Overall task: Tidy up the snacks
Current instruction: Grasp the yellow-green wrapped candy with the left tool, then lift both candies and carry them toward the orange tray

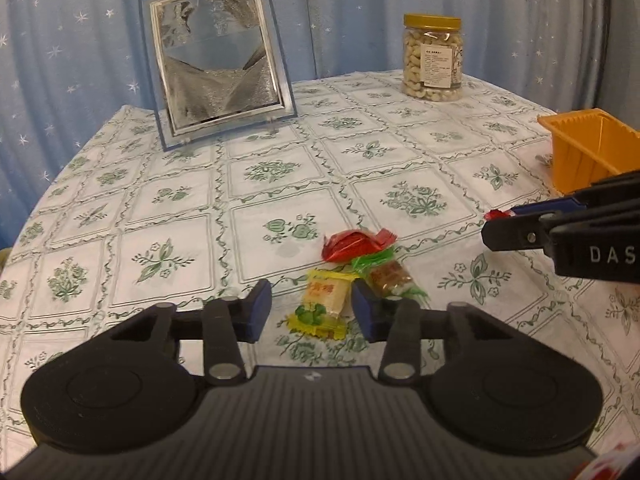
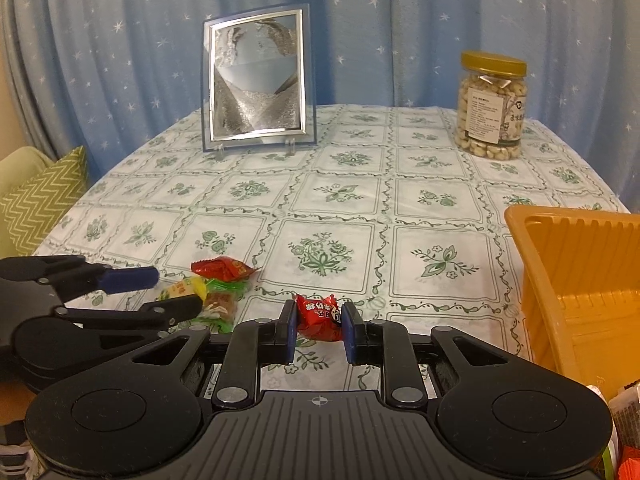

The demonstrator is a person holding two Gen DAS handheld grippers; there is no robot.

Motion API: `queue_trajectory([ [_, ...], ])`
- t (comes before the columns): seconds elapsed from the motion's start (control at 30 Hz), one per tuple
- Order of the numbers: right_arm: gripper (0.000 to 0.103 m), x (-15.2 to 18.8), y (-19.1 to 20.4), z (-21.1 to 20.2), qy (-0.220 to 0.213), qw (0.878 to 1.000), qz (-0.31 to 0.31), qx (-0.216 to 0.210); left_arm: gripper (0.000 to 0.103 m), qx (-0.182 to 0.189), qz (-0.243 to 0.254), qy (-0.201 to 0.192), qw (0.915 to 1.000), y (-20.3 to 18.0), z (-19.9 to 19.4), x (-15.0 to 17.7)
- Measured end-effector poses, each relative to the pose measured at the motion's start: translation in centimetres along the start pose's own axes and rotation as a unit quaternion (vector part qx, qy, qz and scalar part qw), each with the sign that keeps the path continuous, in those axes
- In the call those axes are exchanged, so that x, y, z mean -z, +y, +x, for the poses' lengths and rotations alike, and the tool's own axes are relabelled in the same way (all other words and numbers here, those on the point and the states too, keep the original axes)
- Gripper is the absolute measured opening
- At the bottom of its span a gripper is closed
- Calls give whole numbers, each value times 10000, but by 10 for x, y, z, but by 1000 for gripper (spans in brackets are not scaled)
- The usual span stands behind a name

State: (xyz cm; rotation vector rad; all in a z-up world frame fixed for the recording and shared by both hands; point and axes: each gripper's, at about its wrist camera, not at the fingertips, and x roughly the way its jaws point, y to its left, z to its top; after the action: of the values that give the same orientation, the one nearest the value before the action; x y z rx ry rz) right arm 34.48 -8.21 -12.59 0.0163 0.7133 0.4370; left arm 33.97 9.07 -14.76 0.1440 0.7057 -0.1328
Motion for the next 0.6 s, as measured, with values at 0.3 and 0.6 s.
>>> queue_trajectory([
  [0.3,23,0,4,0,-16,10000,55,-61,19,123,-556,265,9980,5,-5,-4],
  [0.6,23,5,11,-23,-54,9999,57,-110,19,-266,-855,261,9956,-4,-48,2],
])
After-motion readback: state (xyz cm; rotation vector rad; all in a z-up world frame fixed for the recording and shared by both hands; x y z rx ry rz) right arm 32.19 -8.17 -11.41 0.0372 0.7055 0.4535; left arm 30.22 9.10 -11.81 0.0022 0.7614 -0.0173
